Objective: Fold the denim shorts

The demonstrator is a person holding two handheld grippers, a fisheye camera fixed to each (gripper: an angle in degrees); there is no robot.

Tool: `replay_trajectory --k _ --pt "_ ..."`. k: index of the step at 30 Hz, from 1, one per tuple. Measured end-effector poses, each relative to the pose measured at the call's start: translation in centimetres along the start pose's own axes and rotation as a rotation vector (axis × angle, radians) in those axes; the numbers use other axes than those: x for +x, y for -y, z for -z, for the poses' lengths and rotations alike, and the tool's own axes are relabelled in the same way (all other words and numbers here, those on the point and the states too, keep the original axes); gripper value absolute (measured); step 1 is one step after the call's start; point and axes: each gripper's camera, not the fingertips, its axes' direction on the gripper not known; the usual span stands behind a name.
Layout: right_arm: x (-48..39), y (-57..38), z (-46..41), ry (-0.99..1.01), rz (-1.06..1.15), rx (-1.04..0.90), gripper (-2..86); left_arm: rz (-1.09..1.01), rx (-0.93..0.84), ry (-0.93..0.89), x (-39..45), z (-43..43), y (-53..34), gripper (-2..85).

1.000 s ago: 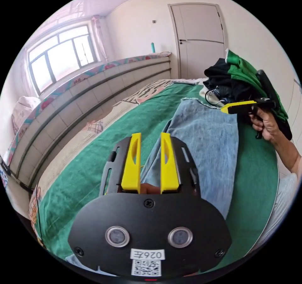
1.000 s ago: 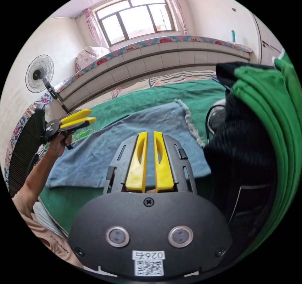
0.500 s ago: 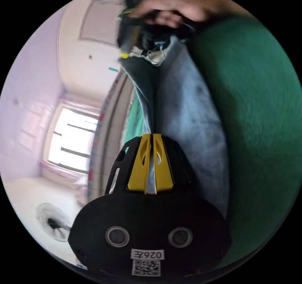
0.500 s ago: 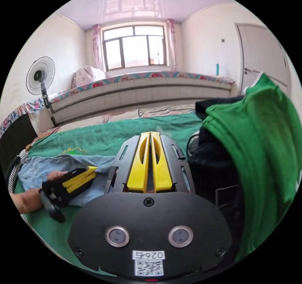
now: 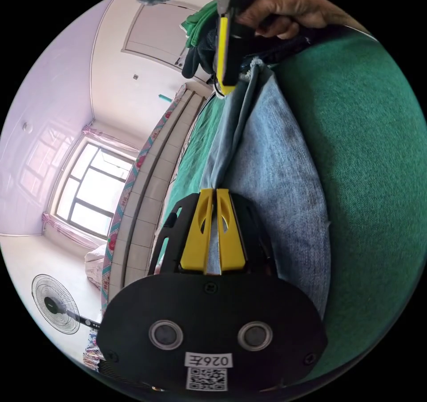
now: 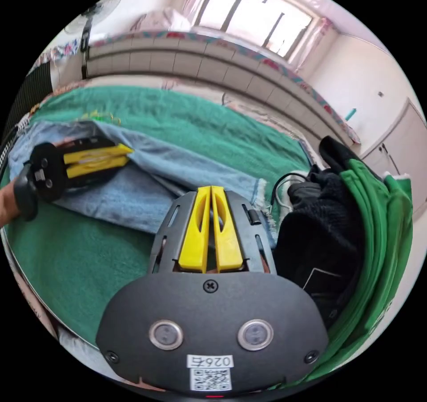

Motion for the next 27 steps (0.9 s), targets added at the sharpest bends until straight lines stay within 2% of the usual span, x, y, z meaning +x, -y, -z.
replay_trajectory --k 3,6,8,9,13,14,21,24,25,27 --pt "-0.9 1.1 -0.9 -0.043 0.058 -0.057 1.4 -0.013 0.002 0.032 -0.4 0.8 0.4 -0.1" --pt "-1.8 1.6 -1.9 -0.234 0.112 -0.156 3.9 -0.023 0.002 0.052 -0.9 1.4 0.6 -0.1" --pt "-1.4 3.5 -4.1 -0.387 0.111 -0.232 0.5 -0.022 0.003 0.053 -1.4 1.7 0.7 -0.1" --pt "-1.1 4.4 -4.2 -0.378 0.098 -0.223 0.2 -0.022 0.003 0.055 -1.7 1.8 0.7 -0.1" --pt "5.9 8.5 1.2 0.193 -0.214 0.039 0.6 -0.016 0.007 0.051 -3.0 2.2 0.6 -0.2" --pt "6.8 8.5 1.9 0.259 -0.227 0.005 2.8 -0.015 0.008 0.049 -3.2 2.2 0.6 -0.2" --pt "7.2 3.6 0.1 0.097 -0.232 -0.238 6.7 -0.013 0.008 0.051 -5.1 2.2 0.0 -0.1" --pt "8.1 4.7 -2.3 0.199 -0.208 -0.334 0.7 -0.013 0.007 0.053 -5.9 1.9 -0.4 -0.1" --pt "8.9 5.7 -1.8 0.252 -0.221 -0.307 -0.1 -0.011 0.005 0.05 -6.2 1.7 -0.6 -0.1" --pt "11.6 6.9 0.4 0.45 -0.329 -0.13 -0.8 -0.007 0.005 0.047 -6.8 1.5 -0.9 -0.1"
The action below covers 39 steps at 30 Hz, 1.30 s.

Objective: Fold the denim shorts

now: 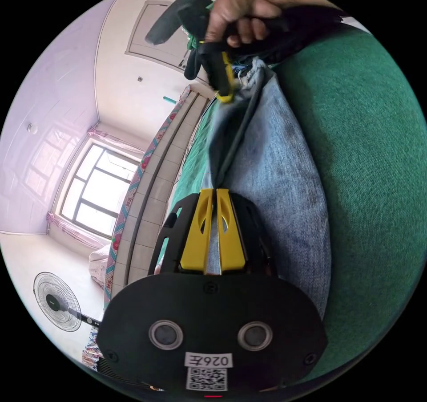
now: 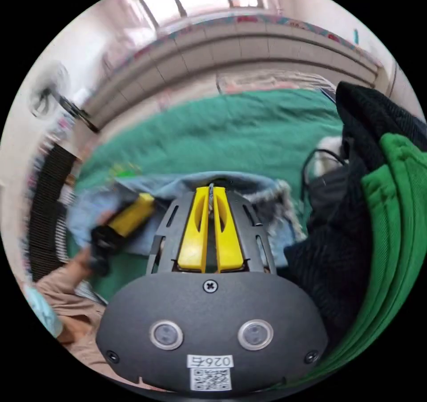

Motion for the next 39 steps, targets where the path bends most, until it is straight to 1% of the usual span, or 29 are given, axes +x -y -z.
replay_trajectory --k 1,2,3,4,5,7,14,15,16,17,18,19,20,21,22,23,24,26,28,29,31,32,33,34,35,36,37,38,39 --pt "1.5 0.4 2.6 0.218 -0.04 0.176 -0.8 0.0 -0.001 -0.003 -0.3 -0.2 -0.2 -0.1" --pt "3.2 0.4 4.3 0.334 -0.1 0.312 -0.6 0.001 -0.001 -0.002 -0.5 -0.3 -0.3 -0.1" --pt "3.8 0.4 4.9 0.329 -0.128 0.345 -0.3 0.0 -0.001 -0.003 -0.8 -0.6 -0.5 -0.1" --pt "4.5 0.1 5.9 0.245 -0.167 0.401 0.4 -0.001 -0.002 -0.003 -1.1 -0.9 -0.7 -0.1" --pt "4.5 -0.3 6.3 0.134 -0.187 0.407 1.6 -0.001 -0.003 -0.003 -1.3 -1.0 -0.9 -0.1" --pt "3.6 -1.4 6.2 0.027 -0.167 0.389 2.1 0.002 -0.003 -0.009 -2.0 -1.6 -1.4 -0.1" --pt "-1.9 -5.5 1.7 -0.208 0.011 0.252 -0.7 -0.016 -0.013 -0.011 -3.7 -3.7 -2.7 -0.2" --pt "-2.3 -5.6 1.5 -0.227 0.021 0.248 -0.8 -0.03 -0.033 -0.058 -4.8 -4.3 -2.6 -0.2" --pt "-3.2 -5.9 1.2 -0.272 0.034 0.26 -0.8 -0.035 -0.056 -0.139 -7.3 -5.0 -2.1 -0.3" --pt "-4.0 -6.4 1.4 -0.33 0.035 0.305 -0.9 0.013 -0.054 -0.183 -9.4 -5.7 -1.9 -0.3" --pt "-4.4 -6.6 1.5 -0.361 0.032 0.336 -0.9 0.197 -0.078 -0.316 -15.3 -8.6 -2.0 -0.4" --pt "-5.3 -7.0 1.6 -0.423 0.029 0.391 -0.9 0.434 -0.179 -0.549 -21.8 -13.8 -3.1 -0.4" --pt "-6.3 -7.2 1.5 -0.47 0.04 0.42 -1.0 0.556 -0.214 -0.707 -24.6 -16.7 -4.2 -0.5" --pt "-6.9 -7.3 1.4 -0.484 0.051 0.427 -1.0 0.778 -0.163 -1.005 -28.7 -21.4 -7.3 -0.7" --pt "-7.9 -7.3 1.0 -0.489 0.088 0.427 -1.1 1.007 -0.015 -1.116 -31.0 -23.4 -11.1 -0.8" --pt "-8.9 -7.1 0.2 -0.476 0.137 0.395 -1.2 1.078 0.044 -1.137 -31.6 -23.9 -12.6 -0.9" --pt "-9.4 -6.9 -0.2 -0.465 0.162 0.373 -1.2 1.141 0.096 -1.125 -31.9 -24.0 -14.7 -0.9" --pt "-11.3 -6.4 -2.3 -0.357 0.287 0.29 -1.3 1.124 0.083 -1.037 -31.2 -22.8 -16.4 -0.9" --pt "-12.7 -6.1 -3.9 -0.253 0.382 0.206 -1.3 1.033 0.099 -0.932 -28.9 -19.2 -17.9 -1.0" --pt "-13.8 -5.9 -5.3 -0.181 0.459 0.119 -1.3 0.999 0.097 -0.913 -28.2 -18.3 -18.0 -1.0" --pt "-14.7 -4.9 -8.1 -0.167 0.512 -0.001 -1.3 0.834 0.01 -0.794 -24.4 -14.2 -17.7 -1.0" --pt "-15.1 -3.7 -10.2 -0.256 0.53 -0.057 -1.3 0.781 -0.015 -0.756 -23.2 -13.2 -17.3 -1.0" --pt "-15.2 -2.9 -11.2 -0.331 0.533 -0.077 -1.3 0.677 -0.068 -0.68 -20.8 -11.2 -16.6 -1.0" --pt "-15.0 -0.7 -12.6 -0.502 0.513 -0.087 -1.3 0.584 -0.111 -0.601 -18.4 -9.3 -15.7 -1.0" --pt "-14.4 2.0 -13.2 -0.66 0.462 -0.049 -1.2 0.536 -0.126 -0.558 -17.2 -8.3 -15.2 -1.0" --pt "-13.9 3.6 -13.0 -0.73 0.403 -0.011 -1.1 0.45 -0.148 -0.472 -14.9 -6.5 -14.2 -1.0" --pt "-13.0 6.3 -12.2 -0.848 0.286 0.063 -1.1 0.378 -0.167 -0.369 -12.8 -5.0 -13.3 -1.0" --pt "-12.6 8.0 -11.2 -0.92 0.235 0.121 -1.0 0.337 -0.169 -0.313 -11.8 -4.2 -12.9 -1.0" --pt "-12.5 8.6 -10.6 -0.938 0.208 0.149 -1.0 0.263 -0.17 -0.188 -9.8 -3.0 -12.2 -1.0"
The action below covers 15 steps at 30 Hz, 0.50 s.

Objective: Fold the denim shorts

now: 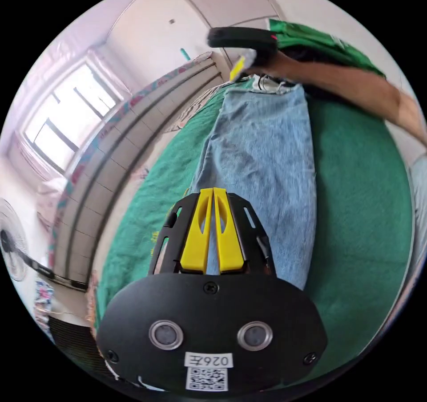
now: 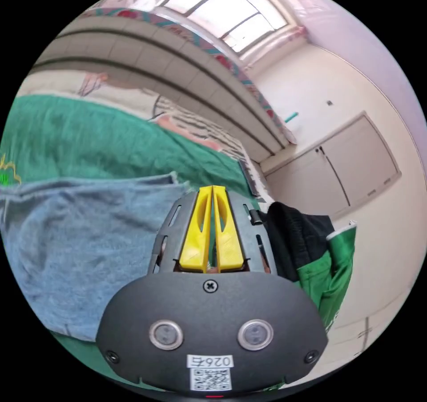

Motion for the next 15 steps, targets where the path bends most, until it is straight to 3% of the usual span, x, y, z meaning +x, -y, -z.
replay_trajectory --k 1,3,5,9,12,13,15 --pt "1.2 0.4 0.8 0.003 -0.065 0.021 -1.0 -0.054 0.01 0.116 1.9 0.4 0.0 -1.0" --pt "2.4 -0.7 2.4 0.131 -0.121 0.076 -1.0 -0.089 0.026 0.182 3.6 0.5 0.0 -1.0" --pt "2.4 -3.6 3.4 0.313 -0.115 0.106 -1.0 -0.06 0.023 0.143 3.7 -0.3 0.2 -0.9" --pt "1.3 -7.7 2.2 0.35 -0.09 0.065 0.4 0.021 -0.111 0.071 2.6 -5.5 1.2 -0.7" --pt "0.9 -8.6 -1.2 0.397 -0.11 -0.01 5.6 -0.063 -0.181 0.065 4.3 -8.8 1.7 -0.7" --pt "0.2 -8.1 -3.4 0.477 -0.079 -0.096 4.4 -0.127 -0.196 0.117 5.3 -9.3 2.3 -0.8" --pt "1.1 -6.7 -4.1 0.532 -0.123 -0.091 1.6 -0.173 -0.244 0.156 6.0 -10.2 3.6 -0.8"
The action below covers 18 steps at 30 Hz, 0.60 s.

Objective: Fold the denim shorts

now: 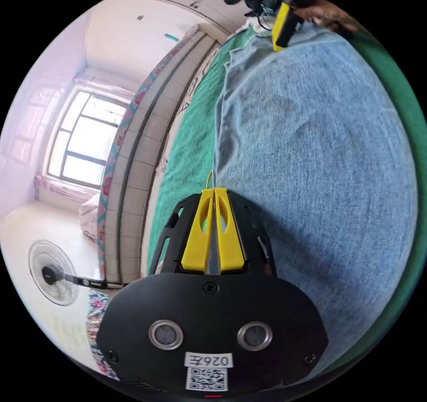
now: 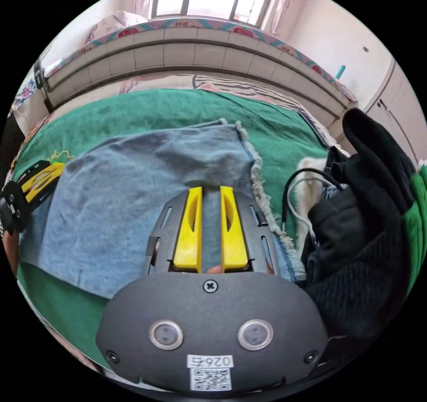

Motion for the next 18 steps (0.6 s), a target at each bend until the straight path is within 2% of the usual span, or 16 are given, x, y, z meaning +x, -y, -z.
replay_trajectory --k 4,6,9,12,15,18 --pt "0.9 4.0 0.2 0.087 -0.042 0.004 0.2 0.261 -0.047 -0.133 -3.7 -1.8 -0.3 -0.7" --pt "1.4 4.2 0.7 0.095 -0.066 0.037 1.3 0.339 -0.006 -0.156 -4.4 -1.0 -2.0 -0.5" --pt "2.3 3.6 1.4 0.05 -0.063 0.018 1.6 0.348 0.101 -0.163 -3.2 1.3 -4.4 0.0" --pt "2.9 2.5 2.5 -0.087 -0.018 -0.032 3.3 0.299 0.142 -0.157 -1.2 1.7 -5.3 3.7" --pt "3.7 1.3 5.2 -0.158 -0.034 0.058 1.1 0.301 0.12 -0.215 -0.1 -0.5 -5.6 7.6" --pt "3.2 2.0 7.1 -0.059 -0.016 0.203 -0.4 0.292 0.078 -0.301 1.4 -3.3 -5.2 8.1"
